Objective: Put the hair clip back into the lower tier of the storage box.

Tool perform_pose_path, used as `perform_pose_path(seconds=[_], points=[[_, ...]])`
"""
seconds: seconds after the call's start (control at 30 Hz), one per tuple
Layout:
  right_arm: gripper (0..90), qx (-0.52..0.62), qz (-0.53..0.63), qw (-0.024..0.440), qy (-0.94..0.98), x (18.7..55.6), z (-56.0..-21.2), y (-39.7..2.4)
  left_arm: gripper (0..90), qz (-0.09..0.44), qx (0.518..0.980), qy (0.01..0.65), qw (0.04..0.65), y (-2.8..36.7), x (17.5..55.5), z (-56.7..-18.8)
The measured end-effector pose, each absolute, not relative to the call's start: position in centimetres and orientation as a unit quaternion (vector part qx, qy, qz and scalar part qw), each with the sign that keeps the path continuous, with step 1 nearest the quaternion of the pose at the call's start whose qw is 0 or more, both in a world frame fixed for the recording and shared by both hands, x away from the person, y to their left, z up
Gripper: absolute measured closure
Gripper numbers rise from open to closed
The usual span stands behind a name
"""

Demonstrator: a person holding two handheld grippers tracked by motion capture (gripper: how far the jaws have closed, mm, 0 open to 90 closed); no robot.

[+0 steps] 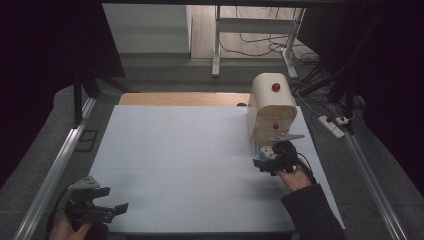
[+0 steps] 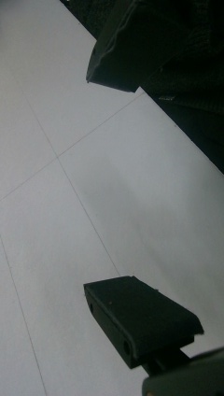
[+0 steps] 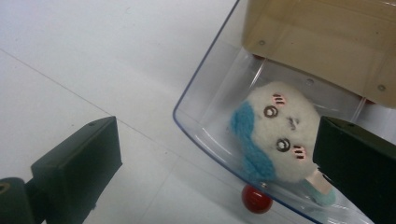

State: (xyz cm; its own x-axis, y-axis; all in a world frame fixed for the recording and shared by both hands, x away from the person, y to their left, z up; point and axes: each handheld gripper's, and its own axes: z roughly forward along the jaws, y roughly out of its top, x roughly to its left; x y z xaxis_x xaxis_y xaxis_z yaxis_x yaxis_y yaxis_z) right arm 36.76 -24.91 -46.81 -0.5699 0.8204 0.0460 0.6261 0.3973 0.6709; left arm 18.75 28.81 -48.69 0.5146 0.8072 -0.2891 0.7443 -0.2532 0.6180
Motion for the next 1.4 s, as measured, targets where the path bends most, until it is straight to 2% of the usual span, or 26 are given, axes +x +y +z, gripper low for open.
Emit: perform_pose_path(seconds=[1.4], points=[[0.0,0.416,0.339,0.143,0.832,33.9,-46.2,-24.1,3.6,0.054,0.785,0.494,0.371,29.0,18.5,-48.5]])
